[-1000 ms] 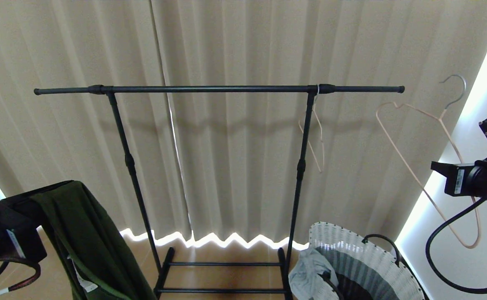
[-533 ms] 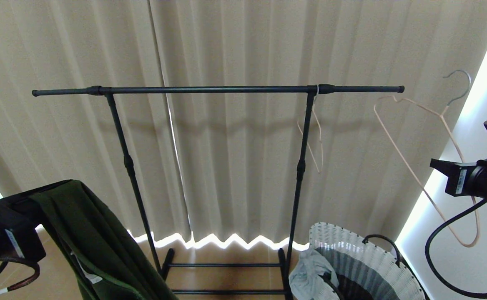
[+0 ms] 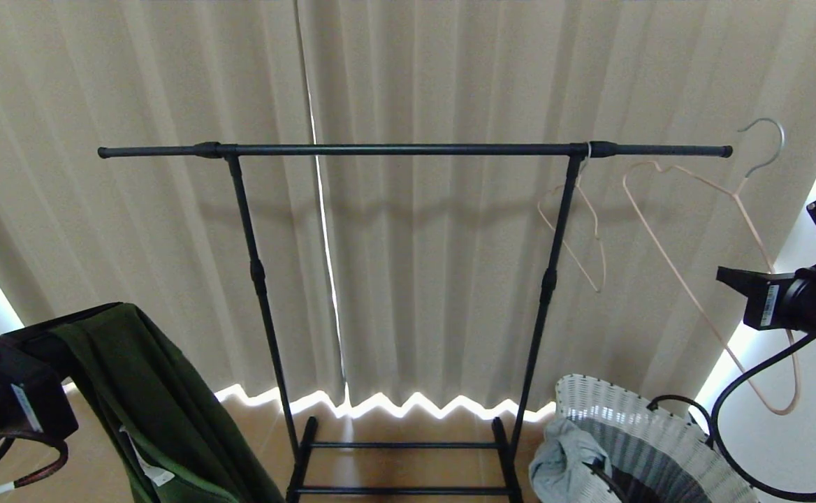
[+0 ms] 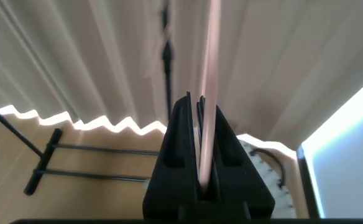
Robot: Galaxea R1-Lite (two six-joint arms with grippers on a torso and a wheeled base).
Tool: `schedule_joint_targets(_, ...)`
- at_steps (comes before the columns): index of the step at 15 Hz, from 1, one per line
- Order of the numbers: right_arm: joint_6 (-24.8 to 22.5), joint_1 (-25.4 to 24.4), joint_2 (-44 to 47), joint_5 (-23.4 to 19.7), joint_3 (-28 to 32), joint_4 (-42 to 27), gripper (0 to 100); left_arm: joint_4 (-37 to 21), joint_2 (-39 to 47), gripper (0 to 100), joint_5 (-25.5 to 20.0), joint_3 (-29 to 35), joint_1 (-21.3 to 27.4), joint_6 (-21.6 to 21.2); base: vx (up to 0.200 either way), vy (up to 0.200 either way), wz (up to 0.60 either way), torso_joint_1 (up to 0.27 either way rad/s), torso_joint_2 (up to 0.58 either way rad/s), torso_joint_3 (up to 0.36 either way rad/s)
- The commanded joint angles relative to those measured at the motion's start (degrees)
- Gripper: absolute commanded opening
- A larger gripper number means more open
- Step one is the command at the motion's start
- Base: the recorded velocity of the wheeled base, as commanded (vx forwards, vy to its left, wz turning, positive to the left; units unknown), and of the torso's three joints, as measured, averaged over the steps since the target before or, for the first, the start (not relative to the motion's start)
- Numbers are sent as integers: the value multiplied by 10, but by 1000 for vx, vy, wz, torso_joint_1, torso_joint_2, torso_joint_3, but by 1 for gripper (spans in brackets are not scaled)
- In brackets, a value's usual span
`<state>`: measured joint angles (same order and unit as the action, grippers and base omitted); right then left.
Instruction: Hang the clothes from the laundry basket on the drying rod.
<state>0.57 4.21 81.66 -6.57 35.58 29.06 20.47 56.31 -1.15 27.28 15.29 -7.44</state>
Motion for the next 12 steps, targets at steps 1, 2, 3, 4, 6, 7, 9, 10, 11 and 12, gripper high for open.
schedule_joint_targets(1,0,0,1,0,0,0,0,0,1,0,-1,0,0,0,0,200,0,2,-2,7)
schedule_joint_targets(2,0,0,1,0,0,0,0,0,1,0,-1,0,0,0,0,200,0,-2,2,2)
schedule_joint_targets(3,0,0,1,0,0,0,0,0,1,0,-1,0,0,0,0,200,0,2,2,2)
schedule_joint_targets(4,0,0,1,0,0,0,0,-1,1,0,-1,0,0,0,0,200,0,2,-7,-2)
schedule_joint_targets(6,0,0,1,0,0,0,0,0,2,0,-1,-5,1,-1,0,200,0,0,2,2)
schedule_joint_targets(7,0,0,1,-1,0,0,0,0,2,0,-1,-8,1,-6,0,0,0,0,0,0)
schedule_joint_targets(9,0,0,1,-1,0,0,0,0,2,0,-1,-9,1,-14,0,0,0,0,0,0)
schedule_joint_targets(10,0,0,2,-1,0,0,0,0,2,0,-1,-9,1,-14,0,0,0,0,0,0)
schedule_joint_targets(11,0,0,2,-5,0,0,0,0,4,0,-1,-10,2,-14,0,0,0,0,0,0)
schedule_joint_targets(12,0,-1,2,-13,-1,0,0,0,10,0,-1,-11,1,-11,0,0,0,0,0,0)
